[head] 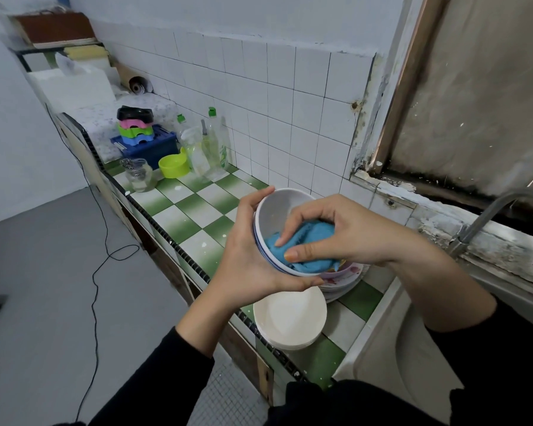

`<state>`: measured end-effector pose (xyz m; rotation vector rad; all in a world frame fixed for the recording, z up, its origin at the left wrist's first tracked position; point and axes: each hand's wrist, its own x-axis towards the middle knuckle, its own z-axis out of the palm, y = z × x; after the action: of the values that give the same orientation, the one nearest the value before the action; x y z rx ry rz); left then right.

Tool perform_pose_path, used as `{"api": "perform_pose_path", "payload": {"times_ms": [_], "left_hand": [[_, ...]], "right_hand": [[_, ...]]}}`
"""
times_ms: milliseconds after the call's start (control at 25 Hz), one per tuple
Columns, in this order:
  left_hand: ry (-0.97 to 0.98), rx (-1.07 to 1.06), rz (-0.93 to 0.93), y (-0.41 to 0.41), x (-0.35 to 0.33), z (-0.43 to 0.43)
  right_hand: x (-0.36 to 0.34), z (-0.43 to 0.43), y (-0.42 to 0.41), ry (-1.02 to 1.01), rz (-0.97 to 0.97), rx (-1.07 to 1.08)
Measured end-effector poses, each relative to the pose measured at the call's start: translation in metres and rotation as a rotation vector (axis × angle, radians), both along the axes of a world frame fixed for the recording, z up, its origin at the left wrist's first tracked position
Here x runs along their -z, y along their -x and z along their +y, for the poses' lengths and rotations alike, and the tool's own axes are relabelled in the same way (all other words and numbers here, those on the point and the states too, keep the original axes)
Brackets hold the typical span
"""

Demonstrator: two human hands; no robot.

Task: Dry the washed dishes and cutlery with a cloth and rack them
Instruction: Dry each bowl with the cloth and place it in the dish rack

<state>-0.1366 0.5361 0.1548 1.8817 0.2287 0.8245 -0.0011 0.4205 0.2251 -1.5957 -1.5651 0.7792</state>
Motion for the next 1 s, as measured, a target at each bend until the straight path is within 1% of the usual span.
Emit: {"api": "perform_pose_path", "payload": {"times_ms": [40, 80, 120, 160, 200, 240, 280, 320, 360, 400, 440, 480, 520, 560, 600, 640, 680, 720, 760, 800, 840, 880, 920, 960, 1000], "left_hand": [[0.008, 0.001, 0.006, -0.002, 0.002, -0.002], [0.016, -0.001, 0.013, -0.004, 0.005, -0.003], [0.024, 0.003, 0.018, -0.006, 0.006, -0.004], [0.032, 0.013, 0.019, -0.008, 0.007, -0.005], [0.034, 0.02, 0.021, -0.009, 0.007, -0.005], [0.034, 0.025, 0.021, -0.01, 0.007, -0.004], [0.033, 0.03, 0.017, -0.009, 0.006, -0.002], [0.025, 0.037, 0.011, -0.008, 0.005, 0.001], [0.004, 0.038, 0.007, -0.008, 0.005, 0.002], [-0.019, 0.032, 0.008, -0.008, 0.004, 0.003], [-0.03, 0.027, 0.01, -0.009, 0.004, 0.003], [-0.027, 0.03, 0.011, -0.01, 0.004, 0.002], [-0.022, 0.043, 0.009, -0.013, 0.004, 0.001], [-0.019, 0.058, 0.009, -0.016, 0.004, 0.001], [-0.014, 0.073, 0.012, -0.018, 0.005, 0.002], [-0.003, 0.089, 0.01, -0.019, 0.004, 0.005], [0.005, 0.1, 0.006, -0.019, 0.003, 0.007], [0.002, 0.1, 0.003, -0.018, 0.002, 0.01], [-0.021, 0.09, 0.005, -0.016, 0.003, 0.012], [-0.053, 0.079, 0.009, -0.015, 0.004, 0.013], [-0.073, 0.069, 0.011, -0.015, 0.005, 0.013], [-0.076, 0.065, 0.009, -0.015, 0.007, 0.013], [-0.063, 0.068, 0.003, -0.017, 0.007, 0.012], [-0.044, 0.076, 0.0, -0.02, 0.008, 0.011], [-0.024, 0.089, -0.005, -0.022, 0.009, 0.011]], "right_hand": [[0.002, 0.0, -0.002, 0.014, -0.073, 0.028], [0.005, 0.001, -0.002, 0.008, -0.1, 0.081], [0.01, 0.002, 0.001, -0.018, -0.079, 0.155], [0.014, 0.005, 0.005, -0.06, -0.001, 0.234], [0.018, 0.007, 0.01, -0.105, 0.121, 0.284], [0.019, 0.008, 0.014, -0.131, 0.221, 0.288], [0.016, 0.007, 0.016, -0.127, 0.263, 0.25], [0.009, 0.004, 0.014, -0.088, 0.226, 0.18], [0.001, -0.001, 0.009, -0.01, 0.104, 0.106], [-0.006, -0.004, 0.004, 0.075, -0.086, 0.062], [-0.01, -0.006, -0.001, 0.135, -0.291, 0.076], [-0.011, -0.006, -0.005, 0.142, -0.466, 0.139], [-0.009, -0.004, -0.005, 0.088, -0.561, 0.243], [-0.004, 0.001, -0.003, -0.006, -0.568, 0.354], [0.002, 0.005, 0.0, -0.102, -0.468, 0.417], [0.007, 0.008, 0.002, -0.164, -0.295, 0.405], [0.009, 0.01, 0.003, -0.173, -0.129, 0.318], [0.007, 0.009, 0.003, -0.13, -0.061, 0.208], [0.003, 0.007, -0.001, -0.062, -0.09, 0.099], [-0.003, 0.005, -0.007, 0.033, -0.214, 0.002], [-0.009, 0.005, -0.012, 0.125, -0.411, -0.058], [-0.01, 0.007, -0.018, 0.163, -0.612, -0.068], [-0.01, 0.011, -0.022, 0.141, -0.739, -0.034], [-0.006, 0.016, -0.023, 0.068, -0.764, 0.03], [-0.001, 0.02, -0.021, -0.034, -0.7, 0.095]]}}
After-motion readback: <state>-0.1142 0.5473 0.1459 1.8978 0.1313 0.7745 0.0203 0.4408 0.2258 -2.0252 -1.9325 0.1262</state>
